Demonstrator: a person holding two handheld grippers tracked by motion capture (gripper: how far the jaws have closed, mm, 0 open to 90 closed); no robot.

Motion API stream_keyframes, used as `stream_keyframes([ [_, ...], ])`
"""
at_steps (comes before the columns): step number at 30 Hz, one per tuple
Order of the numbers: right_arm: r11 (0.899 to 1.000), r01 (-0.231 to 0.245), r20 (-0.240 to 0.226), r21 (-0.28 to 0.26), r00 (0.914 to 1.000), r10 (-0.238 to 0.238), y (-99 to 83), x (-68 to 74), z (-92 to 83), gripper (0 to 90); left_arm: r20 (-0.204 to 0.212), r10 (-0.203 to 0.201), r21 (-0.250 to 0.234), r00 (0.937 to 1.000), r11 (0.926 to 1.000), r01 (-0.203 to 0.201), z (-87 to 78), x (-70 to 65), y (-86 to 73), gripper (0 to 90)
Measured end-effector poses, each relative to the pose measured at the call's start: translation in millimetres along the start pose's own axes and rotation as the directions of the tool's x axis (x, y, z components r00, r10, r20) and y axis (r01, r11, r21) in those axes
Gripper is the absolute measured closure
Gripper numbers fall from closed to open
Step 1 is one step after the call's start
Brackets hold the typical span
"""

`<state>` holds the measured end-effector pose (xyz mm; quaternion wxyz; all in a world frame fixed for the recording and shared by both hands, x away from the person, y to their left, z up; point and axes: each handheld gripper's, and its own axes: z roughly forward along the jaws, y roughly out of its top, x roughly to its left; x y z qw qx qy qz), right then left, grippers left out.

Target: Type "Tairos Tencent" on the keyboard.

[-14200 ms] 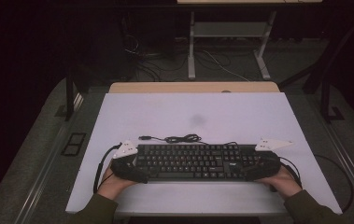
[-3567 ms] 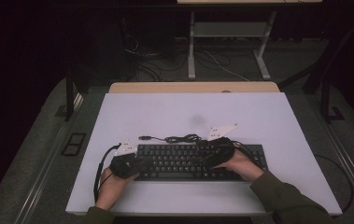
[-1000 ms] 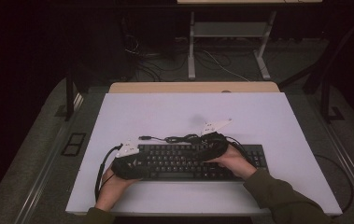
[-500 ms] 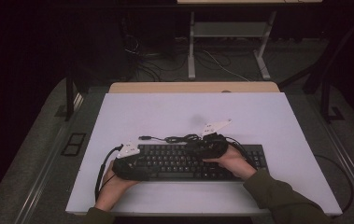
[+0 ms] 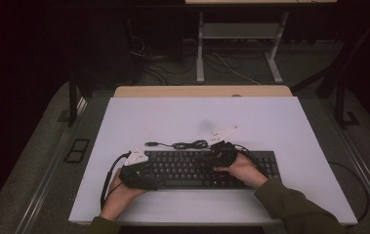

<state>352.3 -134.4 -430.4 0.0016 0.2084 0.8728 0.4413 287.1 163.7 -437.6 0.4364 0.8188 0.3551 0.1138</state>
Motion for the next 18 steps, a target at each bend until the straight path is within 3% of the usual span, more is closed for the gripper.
stream_keyframes([
  [18, 0.999, 0.011, 0.008, 0.046, 0.9999, -0.012, -2.2, 1.7, 7.0, 89.4, 0.0, 0.012, 0.001, 0.9999, 0.9999, -0.012, -0.4, 0.0, 0.4, 10.7],
])
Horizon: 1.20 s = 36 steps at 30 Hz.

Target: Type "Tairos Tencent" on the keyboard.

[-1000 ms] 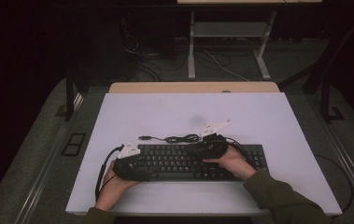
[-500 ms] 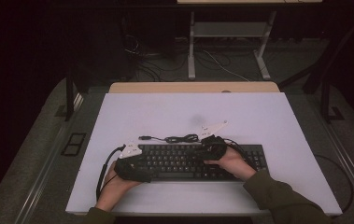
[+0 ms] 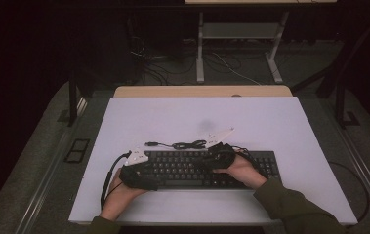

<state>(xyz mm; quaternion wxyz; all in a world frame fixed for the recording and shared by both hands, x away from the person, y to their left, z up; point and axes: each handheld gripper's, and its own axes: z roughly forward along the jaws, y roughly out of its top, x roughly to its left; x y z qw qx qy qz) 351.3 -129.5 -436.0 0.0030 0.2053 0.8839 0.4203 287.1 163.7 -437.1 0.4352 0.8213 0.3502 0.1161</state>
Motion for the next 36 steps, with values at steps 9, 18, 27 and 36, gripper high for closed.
stream_keyframes([
  [9, 1.0, 0.005, 0.0, 0.006, 1.0, -0.005, -0.3, 0.0, 0.4, 89.4, 0.0, -0.003, -0.006, 1.0, 1.0, 0.003, 0.5, -0.5, 0.3, 10.8],
  [18, 1.0, 0.008, 0.01, 0.023, 0.9999, -0.008, -1.0, 1.2, 2.1, 89.4, -0.001, 0.002, -0.017, 1.0, 0.9999, -0.002, 0.1, -0.9, 1.2, 10.9],
  [27, 1.0, 0.0, 0.012, 0.02, 0.9999, 0.0, -0.6, 1.5, 0.7, 89.4, -0.002, 0.004, -0.019, 1.0, 0.9998, -0.004, -0.2, -0.9, 1.8, 11.2],
  [36, 1.0, -0.007, 0.006, -0.012, 1.0, 0.007, 0.0, -0.3, -5.3, 87.5, -0.001, 0.003, -0.022, 1.0, 0.9997, -0.003, -0.4, -1.6, 2.7, 11.6],
])
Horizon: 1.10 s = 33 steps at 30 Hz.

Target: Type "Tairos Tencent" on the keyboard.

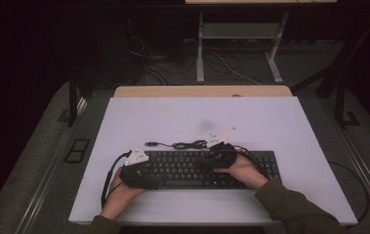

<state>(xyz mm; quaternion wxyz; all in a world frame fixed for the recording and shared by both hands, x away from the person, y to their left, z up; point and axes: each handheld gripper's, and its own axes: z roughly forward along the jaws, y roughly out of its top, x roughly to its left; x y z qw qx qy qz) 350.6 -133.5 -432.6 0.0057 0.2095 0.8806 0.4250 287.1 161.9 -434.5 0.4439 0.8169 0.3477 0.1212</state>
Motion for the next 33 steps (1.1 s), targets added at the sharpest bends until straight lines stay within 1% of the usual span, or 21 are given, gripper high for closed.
stream_keyframes([
  [7, 1.0, -0.013, 0.01, -0.023, 0.9999, 0.013, -0.8, -1.2, -4.8, 74.5, 0.0, 0.002, -0.002, 1.0, 1.0, -0.002, -0.3, 0.3, 0.4, 12.4],
  [11, 0.999, -0.028, 0.017, -0.032, 0.9995, 0.028, -2.2, -1.5, -6.7, 64.7, -0.001, 0.001, -0.004, 1.0, 1.0, -0.001, 0.3, 0.3, 1.0, 13.4],
  [18, 0.998, -0.04, 0.028, -0.05, 0.9988, 0.041, -5.0, -2.3, -11.3, 50.3, -0.005, 0.001, -0.008, 1.0, 1.0, -0.001, 0.5, 2.0, 2.5, 15.0],
  [21, 0.997, -0.047, 0.033, -0.054, 0.9983, 0.049, -6.7, -2.4, -12.7, 43.6, -0.005, 0.001, -0.008, 1.0, 1.0, -0.001, 0.5, 3.1, 3.3, 17.0],
  [26, 0.997, -0.051, 0.046, -0.061, 0.9975, 0.054, -9.4, -2.5, -15.8, 36.9, -0.007, -0.002, -0.016, 1.0, 0.9999, 0.001, 1.4, 4.1, 5.0, 21.6],
  [28, 0.997, -0.052, 0.053, -0.064, 0.9971, 0.055, -10.3, -2.1, -17.0, 34.4, -0.007, 0.003, -0.015, 1.0, 0.9999, -0.003, 1.8, 4.7, 5.7, 24.0],
  [33, 0.996, -0.056, 0.068, -0.071, 0.9958, 0.06, -13.3, -2.1, -20.8, 30.8, -0.01, 0.012, -0.01, 0.9999, 0.9999, -0.012, 3.4, 6.0, 7.7, 30.4],
])
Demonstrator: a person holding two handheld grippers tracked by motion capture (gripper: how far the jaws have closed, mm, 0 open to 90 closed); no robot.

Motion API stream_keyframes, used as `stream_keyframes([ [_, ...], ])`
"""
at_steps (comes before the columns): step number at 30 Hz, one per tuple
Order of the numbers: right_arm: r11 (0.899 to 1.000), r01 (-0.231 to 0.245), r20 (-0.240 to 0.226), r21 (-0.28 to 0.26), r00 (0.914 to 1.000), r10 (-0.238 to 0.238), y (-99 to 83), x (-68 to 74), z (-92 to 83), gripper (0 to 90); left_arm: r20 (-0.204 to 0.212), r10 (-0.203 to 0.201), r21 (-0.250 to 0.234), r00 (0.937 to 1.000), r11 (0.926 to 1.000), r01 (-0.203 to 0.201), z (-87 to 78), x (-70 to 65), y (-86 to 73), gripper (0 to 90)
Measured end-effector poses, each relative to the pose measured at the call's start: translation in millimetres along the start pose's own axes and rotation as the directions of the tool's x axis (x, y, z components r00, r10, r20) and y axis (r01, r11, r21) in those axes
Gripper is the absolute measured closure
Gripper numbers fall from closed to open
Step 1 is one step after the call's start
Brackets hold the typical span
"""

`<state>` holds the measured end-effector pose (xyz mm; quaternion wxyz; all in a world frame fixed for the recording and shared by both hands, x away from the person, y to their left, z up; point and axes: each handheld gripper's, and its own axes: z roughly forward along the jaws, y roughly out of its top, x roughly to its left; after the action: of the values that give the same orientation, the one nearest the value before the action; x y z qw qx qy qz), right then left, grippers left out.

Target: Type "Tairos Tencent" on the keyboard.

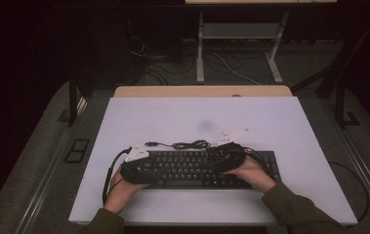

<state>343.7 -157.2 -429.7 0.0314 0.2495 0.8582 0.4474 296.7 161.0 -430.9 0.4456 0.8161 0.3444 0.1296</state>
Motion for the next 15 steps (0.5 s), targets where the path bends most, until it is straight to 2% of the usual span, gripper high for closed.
stream_keyframes([
  [15, 1.0, -0.021, 0.037, -0.018, 0.9991, 0.022, -7.2, -1.1, -10.6, 26.2, -0.009, 0.009, 0.016, 0.9999, 0.9998, -0.009, 5.1, 2.1, 5.7, 54.5],
])
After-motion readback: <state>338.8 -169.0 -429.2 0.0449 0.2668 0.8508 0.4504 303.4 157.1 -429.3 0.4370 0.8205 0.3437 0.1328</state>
